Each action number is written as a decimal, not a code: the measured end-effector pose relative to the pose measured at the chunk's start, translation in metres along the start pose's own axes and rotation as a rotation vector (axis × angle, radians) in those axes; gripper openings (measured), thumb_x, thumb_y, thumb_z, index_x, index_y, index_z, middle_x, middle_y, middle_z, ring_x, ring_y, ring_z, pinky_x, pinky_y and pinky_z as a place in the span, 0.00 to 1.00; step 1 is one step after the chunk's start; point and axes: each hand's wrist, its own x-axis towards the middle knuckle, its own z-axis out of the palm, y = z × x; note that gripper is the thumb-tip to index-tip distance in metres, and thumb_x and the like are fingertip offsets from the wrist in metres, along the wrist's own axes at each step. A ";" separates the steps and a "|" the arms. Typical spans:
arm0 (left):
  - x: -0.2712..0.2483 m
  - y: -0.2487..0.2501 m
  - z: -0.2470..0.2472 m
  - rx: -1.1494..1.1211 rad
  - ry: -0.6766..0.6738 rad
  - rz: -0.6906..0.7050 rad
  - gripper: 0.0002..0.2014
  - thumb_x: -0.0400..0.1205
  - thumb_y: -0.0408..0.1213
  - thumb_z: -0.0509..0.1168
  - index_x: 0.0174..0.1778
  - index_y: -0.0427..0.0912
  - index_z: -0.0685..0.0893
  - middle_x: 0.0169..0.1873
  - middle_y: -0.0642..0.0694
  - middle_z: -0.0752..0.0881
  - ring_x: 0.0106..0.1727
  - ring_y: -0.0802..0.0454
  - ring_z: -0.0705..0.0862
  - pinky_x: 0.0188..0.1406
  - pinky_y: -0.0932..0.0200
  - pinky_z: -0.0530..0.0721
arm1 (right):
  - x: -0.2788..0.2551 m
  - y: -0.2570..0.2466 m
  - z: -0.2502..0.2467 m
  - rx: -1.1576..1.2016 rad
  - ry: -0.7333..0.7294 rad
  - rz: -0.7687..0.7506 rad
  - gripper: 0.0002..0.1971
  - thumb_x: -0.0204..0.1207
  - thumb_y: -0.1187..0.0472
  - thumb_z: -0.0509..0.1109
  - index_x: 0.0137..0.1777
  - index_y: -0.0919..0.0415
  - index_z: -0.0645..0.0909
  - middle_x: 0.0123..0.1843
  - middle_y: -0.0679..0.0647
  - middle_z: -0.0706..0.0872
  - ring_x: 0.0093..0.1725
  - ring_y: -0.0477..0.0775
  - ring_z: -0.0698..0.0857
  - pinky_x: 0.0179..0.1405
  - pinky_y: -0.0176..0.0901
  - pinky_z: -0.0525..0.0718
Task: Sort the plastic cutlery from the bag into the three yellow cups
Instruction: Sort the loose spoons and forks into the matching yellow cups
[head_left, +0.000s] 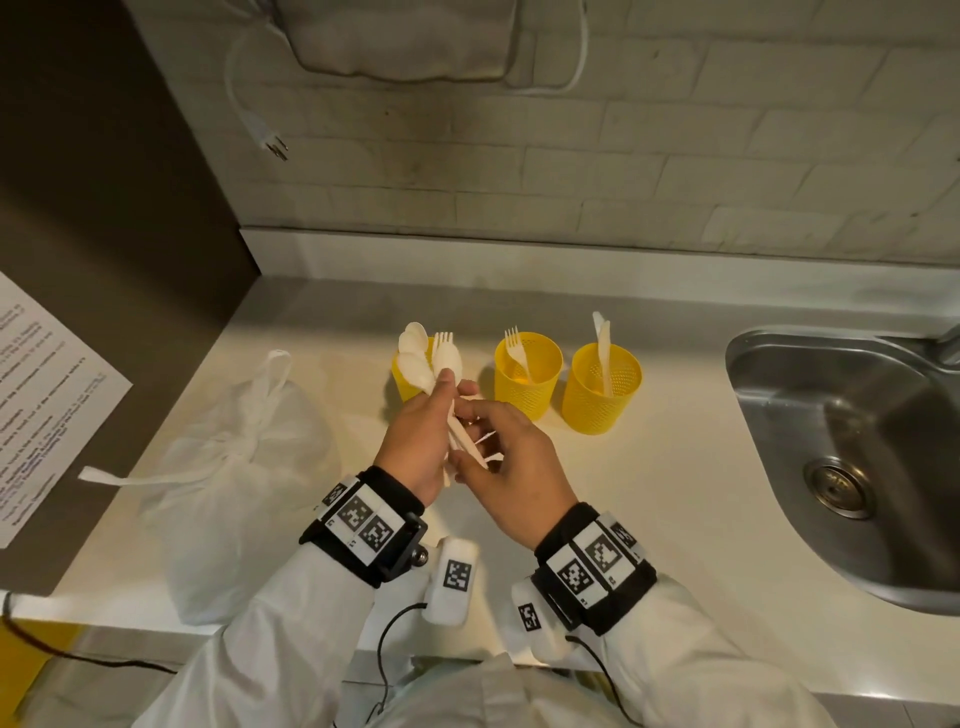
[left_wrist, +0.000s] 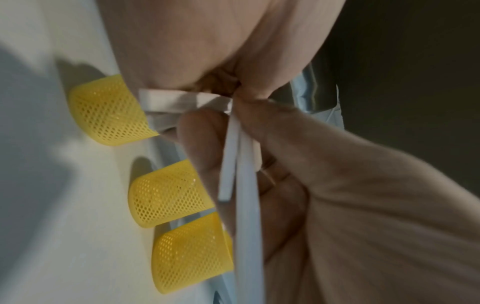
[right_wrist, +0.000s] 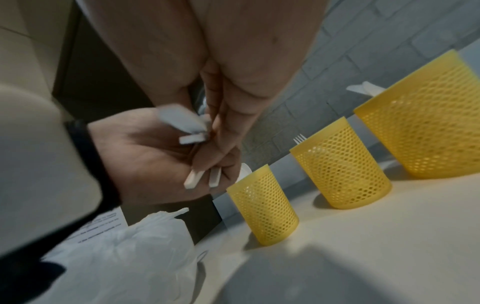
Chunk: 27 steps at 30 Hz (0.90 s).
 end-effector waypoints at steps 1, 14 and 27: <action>0.000 0.003 -0.001 -0.020 0.005 0.035 0.18 0.92 0.51 0.57 0.52 0.42 0.85 0.33 0.44 0.83 0.37 0.46 0.87 0.43 0.49 0.86 | -0.002 -0.003 -0.002 0.051 -0.027 0.025 0.21 0.78 0.66 0.76 0.69 0.52 0.78 0.54 0.53 0.83 0.42 0.49 0.88 0.42 0.44 0.90; -0.008 0.024 0.021 0.038 -0.214 0.206 0.19 0.90 0.52 0.58 0.62 0.40 0.84 0.29 0.49 0.67 0.26 0.55 0.68 0.30 0.59 0.70 | 0.002 0.000 -0.022 0.219 -0.373 0.313 0.21 0.90 0.46 0.62 0.44 0.63 0.82 0.30 0.58 0.89 0.23 0.55 0.83 0.23 0.44 0.82; -0.014 0.016 0.046 0.016 -0.195 0.253 0.17 0.90 0.55 0.59 0.61 0.47 0.85 0.33 0.48 0.76 0.25 0.54 0.71 0.24 0.60 0.62 | 0.012 0.012 -0.056 0.378 -0.417 0.296 0.12 0.87 0.59 0.69 0.44 0.65 0.81 0.28 0.54 0.87 0.24 0.50 0.86 0.27 0.38 0.83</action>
